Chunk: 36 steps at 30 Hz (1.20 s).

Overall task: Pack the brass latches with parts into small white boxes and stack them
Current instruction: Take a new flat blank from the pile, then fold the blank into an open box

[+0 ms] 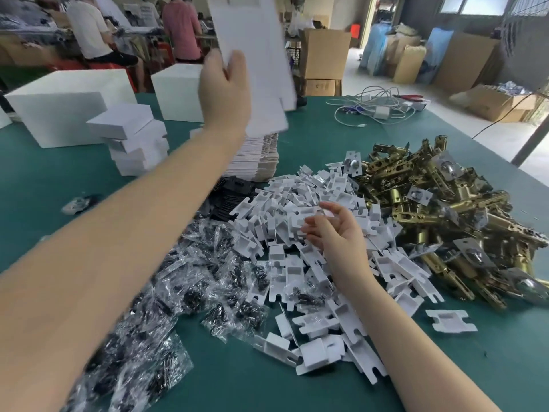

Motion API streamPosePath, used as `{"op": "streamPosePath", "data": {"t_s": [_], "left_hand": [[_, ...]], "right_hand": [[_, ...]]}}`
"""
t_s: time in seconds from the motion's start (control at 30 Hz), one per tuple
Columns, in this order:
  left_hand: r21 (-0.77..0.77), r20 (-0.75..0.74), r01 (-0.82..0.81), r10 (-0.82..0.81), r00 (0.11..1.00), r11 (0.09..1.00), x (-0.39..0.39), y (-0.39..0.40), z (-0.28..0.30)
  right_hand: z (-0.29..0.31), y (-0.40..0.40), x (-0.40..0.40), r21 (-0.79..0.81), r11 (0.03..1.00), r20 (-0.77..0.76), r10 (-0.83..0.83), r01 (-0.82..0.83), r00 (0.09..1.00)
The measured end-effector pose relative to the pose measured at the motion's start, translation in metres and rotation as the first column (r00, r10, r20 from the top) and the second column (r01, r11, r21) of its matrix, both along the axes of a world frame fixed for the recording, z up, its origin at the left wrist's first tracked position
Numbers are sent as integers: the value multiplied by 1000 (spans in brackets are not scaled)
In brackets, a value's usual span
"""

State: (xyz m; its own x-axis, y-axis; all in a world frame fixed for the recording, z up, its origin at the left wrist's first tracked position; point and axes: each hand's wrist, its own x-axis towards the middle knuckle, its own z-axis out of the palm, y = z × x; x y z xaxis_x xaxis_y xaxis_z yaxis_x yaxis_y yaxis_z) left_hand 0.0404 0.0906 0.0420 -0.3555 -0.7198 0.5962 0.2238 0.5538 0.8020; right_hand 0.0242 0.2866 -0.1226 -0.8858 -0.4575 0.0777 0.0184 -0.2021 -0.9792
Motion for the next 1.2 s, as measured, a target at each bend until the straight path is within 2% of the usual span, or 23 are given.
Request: {"op": "streamPosePath", "data": {"t_s": [0.07,0.13,0.23,0.27,0.3,0.33,0.4,0.47,0.57,0.77,0.9,1.0,1.07,1.13,1.2], "left_hand": [[241,14,185,-195,981,953,12,32,-19],[357,98,274,-328,940,893,28,61,-54],[536,69,272,-363,929,799,43,88,-102],[577,76,245,-350,934,779,45,92,-114],[613,87,229,-352,932,756,46,94,-121],[650,86,230,-370,925,725,46,95,-125],[704,43,270,-420,907,656,45,94,-132],[736,-10,322,-466,885,595,46,95,-138],[761,-121,413,-517,848,500,49,94,-148],[729,-186,517,-597,780,449,54,84,-158],[671,-272,619,-640,718,409,56,82,-158],[680,-320,640,-640,699,358,59,81,-160],[691,-333,644,-646,686,328,60,80,-160],[708,-396,658,-627,671,257,59,80,-157],[695,-427,686,-645,634,214,58,81,-152]], "right_hand": [[4,0,3,-70,998,29,3,-1,1000],[9,0,3,-130,991,95,-25,37,995],[19,3,-1,-149,985,270,-40,83,962],[22,6,-2,-140,985,279,-55,97,959],[24,10,-5,-86,990,197,-95,114,976],[26,14,-8,12,991,31,-136,136,990],[27,20,-12,202,966,-296,-95,159,950],[24,22,-13,299,948,-386,15,110,922],[10,28,-8,349,937,-329,134,-12,935],[4,39,-5,353,912,-245,307,-210,920],[6,44,-2,351,901,-262,357,-256,897],[4,41,0,375,904,-300,327,-204,896],[4,37,5,409,908,-407,269,-89,873],[2,32,11,453,884,-614,216,115,760],[1,26,17,422,873,-750,183,246,636]]}}
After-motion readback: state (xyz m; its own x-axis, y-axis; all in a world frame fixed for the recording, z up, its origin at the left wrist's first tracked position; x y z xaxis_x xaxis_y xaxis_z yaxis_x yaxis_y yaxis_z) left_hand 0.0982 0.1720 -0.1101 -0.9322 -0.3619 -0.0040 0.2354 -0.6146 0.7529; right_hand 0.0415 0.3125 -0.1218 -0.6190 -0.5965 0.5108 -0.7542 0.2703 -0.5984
